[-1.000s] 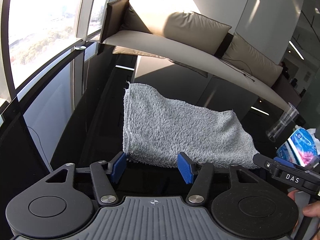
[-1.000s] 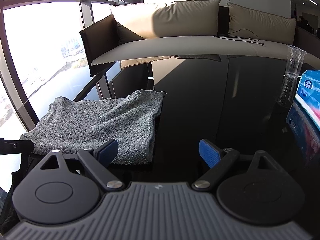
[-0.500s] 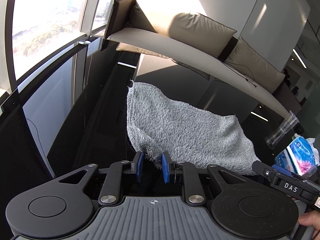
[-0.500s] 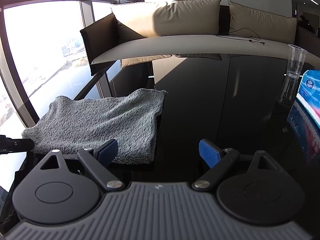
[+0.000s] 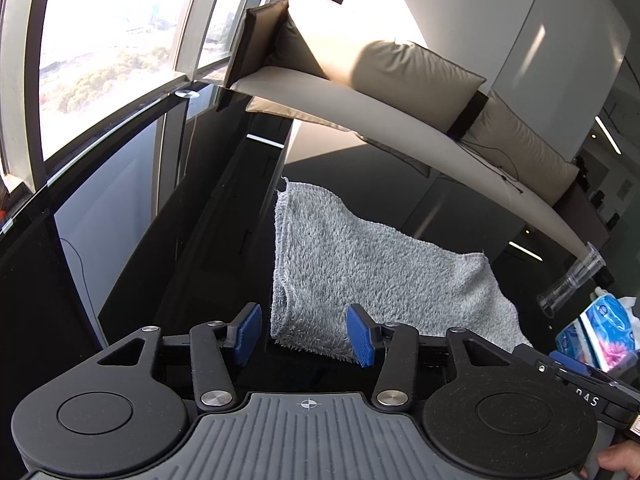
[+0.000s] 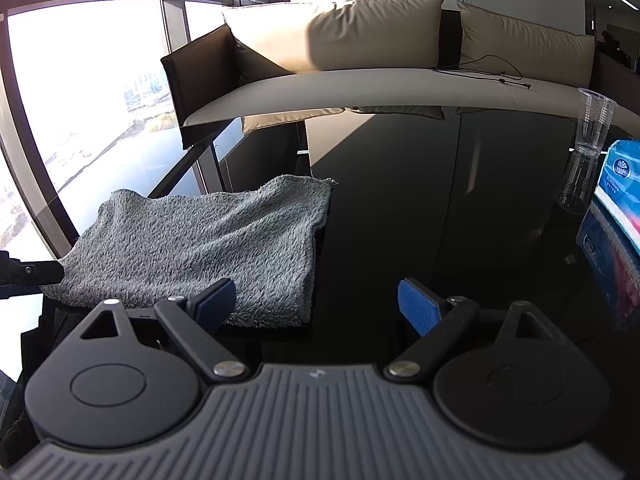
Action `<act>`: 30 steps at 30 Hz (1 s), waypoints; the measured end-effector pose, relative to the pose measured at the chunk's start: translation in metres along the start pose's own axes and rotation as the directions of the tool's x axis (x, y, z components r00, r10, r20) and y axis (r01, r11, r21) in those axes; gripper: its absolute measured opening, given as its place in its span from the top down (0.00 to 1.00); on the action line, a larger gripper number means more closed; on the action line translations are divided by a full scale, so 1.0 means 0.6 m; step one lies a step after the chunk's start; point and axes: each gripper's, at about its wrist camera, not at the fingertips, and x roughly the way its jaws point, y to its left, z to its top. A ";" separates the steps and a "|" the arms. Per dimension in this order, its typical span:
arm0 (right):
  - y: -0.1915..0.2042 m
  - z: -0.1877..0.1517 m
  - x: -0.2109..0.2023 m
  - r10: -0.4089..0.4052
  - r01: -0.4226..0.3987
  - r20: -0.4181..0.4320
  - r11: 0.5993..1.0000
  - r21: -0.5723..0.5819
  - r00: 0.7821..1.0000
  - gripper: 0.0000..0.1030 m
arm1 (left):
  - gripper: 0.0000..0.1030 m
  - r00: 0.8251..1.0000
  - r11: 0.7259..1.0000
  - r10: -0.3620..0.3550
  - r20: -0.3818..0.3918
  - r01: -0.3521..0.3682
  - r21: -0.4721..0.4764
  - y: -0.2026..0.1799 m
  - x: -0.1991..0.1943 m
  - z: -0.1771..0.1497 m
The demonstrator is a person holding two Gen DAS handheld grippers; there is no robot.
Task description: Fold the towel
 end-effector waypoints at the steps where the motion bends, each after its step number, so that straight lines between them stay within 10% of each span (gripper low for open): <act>1: 0.000 0.000 0.000 -0.001 0.001 0.000 1.000 -0.001 1.000 0.12 | 0.77 1.000 1.000 0.006 0.000 -0.006 0.007 -0.001 0.001 0.000; 7: 0.001 0.001 0.000 -0.003 0.003 0.001 1.000 0.003 1.000 0.12 | 0.95 1.000 1.000 0.004 -0.001 -0.004 0.015 -0.006 0.009 -0.002; 30: -0.006 0.013 0.021 -0.051 0.050 -0.041 0.998 -0.022 0.998 0.12 | 0.95 0.991 0.993 -0.070 0.111 0.059 0.100 -0.070 -0.037 0.032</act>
